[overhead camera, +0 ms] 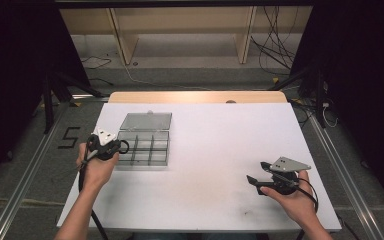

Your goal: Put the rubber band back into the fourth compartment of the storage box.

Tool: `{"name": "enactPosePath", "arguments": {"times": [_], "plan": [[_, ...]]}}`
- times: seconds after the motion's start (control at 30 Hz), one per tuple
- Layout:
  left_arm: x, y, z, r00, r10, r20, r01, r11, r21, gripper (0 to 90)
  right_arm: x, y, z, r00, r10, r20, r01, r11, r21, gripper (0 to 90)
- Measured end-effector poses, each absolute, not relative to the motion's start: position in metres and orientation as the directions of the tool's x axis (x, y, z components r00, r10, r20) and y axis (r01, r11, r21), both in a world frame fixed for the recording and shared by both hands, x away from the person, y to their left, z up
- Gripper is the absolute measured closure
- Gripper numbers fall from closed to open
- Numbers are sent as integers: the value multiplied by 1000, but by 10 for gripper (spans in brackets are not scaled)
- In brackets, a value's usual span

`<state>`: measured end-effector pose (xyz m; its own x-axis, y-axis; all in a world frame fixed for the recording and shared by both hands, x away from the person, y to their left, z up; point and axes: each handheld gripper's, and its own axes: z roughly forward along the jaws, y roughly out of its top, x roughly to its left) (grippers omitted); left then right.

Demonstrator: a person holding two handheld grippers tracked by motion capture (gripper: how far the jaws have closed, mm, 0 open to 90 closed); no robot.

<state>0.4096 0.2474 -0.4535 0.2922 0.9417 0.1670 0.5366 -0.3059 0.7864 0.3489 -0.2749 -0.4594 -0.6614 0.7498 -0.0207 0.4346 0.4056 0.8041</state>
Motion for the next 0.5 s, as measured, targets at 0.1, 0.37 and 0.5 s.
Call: {"name": "enactPosePath", "arguments": {"times": [0.1,0.37,0.5], "plan": [[410,248,-454,289,943,165,539,-303,786,866,349,-275,-459,-660,751,-19,434,402,806,284],[411,251,-458,284,943,174,540,-307,784,866,349,-275,-459,-660,751,-20,434,402,806,284],[411,252,-458,283,942,184,540,-314,781,864,349,-275,-459,-660,751,-20,434,402,806,284]]}}
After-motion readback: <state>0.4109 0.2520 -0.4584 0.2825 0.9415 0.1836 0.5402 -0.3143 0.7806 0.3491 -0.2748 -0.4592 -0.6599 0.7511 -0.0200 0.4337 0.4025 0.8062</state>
